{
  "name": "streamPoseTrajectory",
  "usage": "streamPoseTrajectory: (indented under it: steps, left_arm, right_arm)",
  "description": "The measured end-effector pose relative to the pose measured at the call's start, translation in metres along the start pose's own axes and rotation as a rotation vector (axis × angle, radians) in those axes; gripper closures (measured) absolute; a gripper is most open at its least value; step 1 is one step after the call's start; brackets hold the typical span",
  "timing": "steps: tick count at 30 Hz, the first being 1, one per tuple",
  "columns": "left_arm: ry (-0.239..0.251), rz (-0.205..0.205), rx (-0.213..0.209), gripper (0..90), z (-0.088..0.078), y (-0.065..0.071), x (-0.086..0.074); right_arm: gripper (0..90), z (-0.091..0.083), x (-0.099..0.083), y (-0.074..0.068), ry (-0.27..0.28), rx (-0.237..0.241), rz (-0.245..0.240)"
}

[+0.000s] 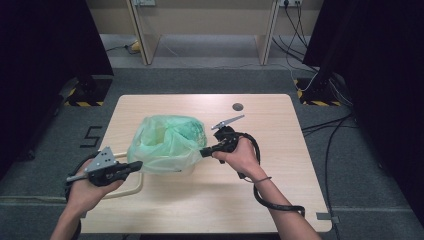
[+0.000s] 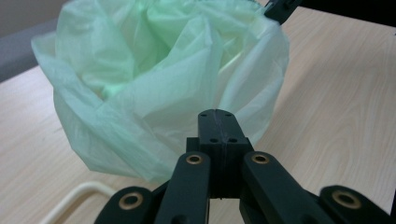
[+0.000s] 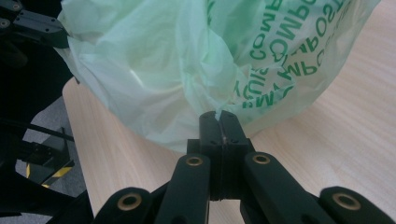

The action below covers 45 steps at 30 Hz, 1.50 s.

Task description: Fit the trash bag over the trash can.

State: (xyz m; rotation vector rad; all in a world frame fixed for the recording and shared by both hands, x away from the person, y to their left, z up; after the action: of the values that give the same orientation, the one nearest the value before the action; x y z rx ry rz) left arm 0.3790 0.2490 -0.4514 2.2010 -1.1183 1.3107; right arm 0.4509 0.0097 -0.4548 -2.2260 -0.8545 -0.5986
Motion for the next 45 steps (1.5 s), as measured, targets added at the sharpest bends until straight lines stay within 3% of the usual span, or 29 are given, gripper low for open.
streamPoseTrajectory:
  steps: [10, 17, 19, 22, 26, 30, 34, 37, 42, 45]
  left_arm:
    - [-0.111, -0.068, 0.000, 89.8, 0.026, -0.013, -0.040]
    - [-0.140, -0.070, -0.007, 89.7, 0.033, -0.012, -0.047]
    - [-0.116, -0.065, 0.000, 89.2, 0.028, -0.011, -0.043]
    - [-0.050, -0.067, 0.001, 72.1, 0.012, -0.007, -0.030]
    - [0.014, -0.071, 0.023, 59.2, -0.007, -0.008, -0.012]
    - [0.064, -0.059, 0.058, 57.1, -0.015, -0.015, 0.012]
    - [0.087, -0.048, 0.030, 56.0, -0.005, -0.010, 0.036]
    - [0.091, -0.044, -0.012, 54.8, 0.010, -0.004, 0.054]
    - [0.041, -0.032, -0.043, 52.4, 0.035, -0.002, 0.066]
    - [0.016, -0.037, -0.056, 51.4, 0.046, -0.001, 0.070]
  right_arm:
    - [90.0, 0.029, -0.015, 0.014, -0.041, -0.052, 0.019]
    - [86.5, 0.038, -0.023, 0.019, -0.075, -0.064, 0.010]
    - [80.4, 0.034, -0.022, 0.017, -0.061, -0.065, -0.004]
    - [72.3, 0.021, -0.017, 0.013, -0.020, -0.062, -0.025]
    - [64.4, -0.001, -0.005, 0.008, 0.053, -0.062, -0.053]
    - [56.6, -0.020, 0.013, 0.007, 0.135, -0.093, -0.072]
    - [51.2, -0.025, 0.036, 0.015, 0.203, -0.130, -0.073]
    - [47.8, -0.020, 0.048, 0.020, 0.216, -0.147, -0.072]
    - [46.0, -0.011, 0.069, 0.040, 0.222, -0.208, -0.078]
    - [46.0, -0.009, 0.079, 0.056, 0.227, -0.220, -0.040]
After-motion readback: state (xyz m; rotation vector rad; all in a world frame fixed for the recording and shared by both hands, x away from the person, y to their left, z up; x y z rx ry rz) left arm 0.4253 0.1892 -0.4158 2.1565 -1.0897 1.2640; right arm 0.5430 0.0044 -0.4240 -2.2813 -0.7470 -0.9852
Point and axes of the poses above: each handheld gripper's, and its own axes: z roughly forward along the jaws, x roughly out of its top, y roughly to its right, the point moved 9 cm from there along z, roughly forward along the jaws, and after that the axes turned 5 degrees about z, right-handed, at the moved point
